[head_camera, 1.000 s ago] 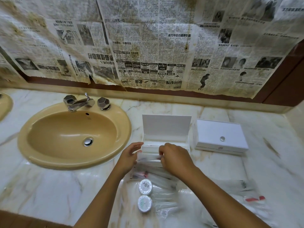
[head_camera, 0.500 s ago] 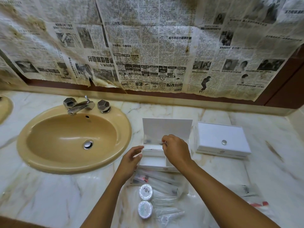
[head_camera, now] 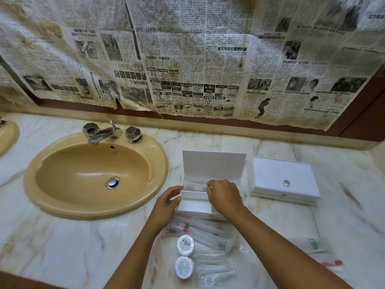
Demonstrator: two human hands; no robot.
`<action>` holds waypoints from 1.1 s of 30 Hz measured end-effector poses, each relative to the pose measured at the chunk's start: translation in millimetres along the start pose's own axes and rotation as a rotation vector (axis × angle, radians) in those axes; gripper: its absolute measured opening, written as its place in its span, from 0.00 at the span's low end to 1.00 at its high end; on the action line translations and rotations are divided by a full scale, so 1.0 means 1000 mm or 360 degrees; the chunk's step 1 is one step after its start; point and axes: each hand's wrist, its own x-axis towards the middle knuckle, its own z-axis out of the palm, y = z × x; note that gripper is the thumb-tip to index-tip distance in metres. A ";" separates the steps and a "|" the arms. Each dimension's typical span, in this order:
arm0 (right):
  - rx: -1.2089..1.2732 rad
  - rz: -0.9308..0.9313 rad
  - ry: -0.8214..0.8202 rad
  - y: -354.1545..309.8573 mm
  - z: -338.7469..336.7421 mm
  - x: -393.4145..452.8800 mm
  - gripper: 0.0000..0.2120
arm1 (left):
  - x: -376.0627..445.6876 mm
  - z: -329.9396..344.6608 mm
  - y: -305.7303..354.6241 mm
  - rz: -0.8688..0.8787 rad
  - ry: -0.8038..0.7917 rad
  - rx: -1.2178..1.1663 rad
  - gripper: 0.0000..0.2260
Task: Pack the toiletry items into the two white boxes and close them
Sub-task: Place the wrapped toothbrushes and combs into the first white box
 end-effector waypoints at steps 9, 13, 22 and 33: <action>-0.0020 -0.0090 -0.0477 -0.009 0.001 -0.004 0.27 | -0.002 0.002 0.003 0.0020 -0.0001 -0.0016 0.11; 0.0066 -0.0086 -0.0441 -0.007 0.000 -0.012 0.24 | -0.002 0.002 0.003 0.0026 0.0001 -0.0018 0.11; 0.0351 -0.0345 0.0010 -0.021 -0.007 -0.050 0.14 | -0.001 0.002 0.000 0.0032 -0.0002 0.0003 0.12; 0.0067 -0.0377 -0.0510 -0.018 0.024 -0.079 0.16 | -0.003 0.003 0.003 0.0039 -0.0010 0.0014 0.12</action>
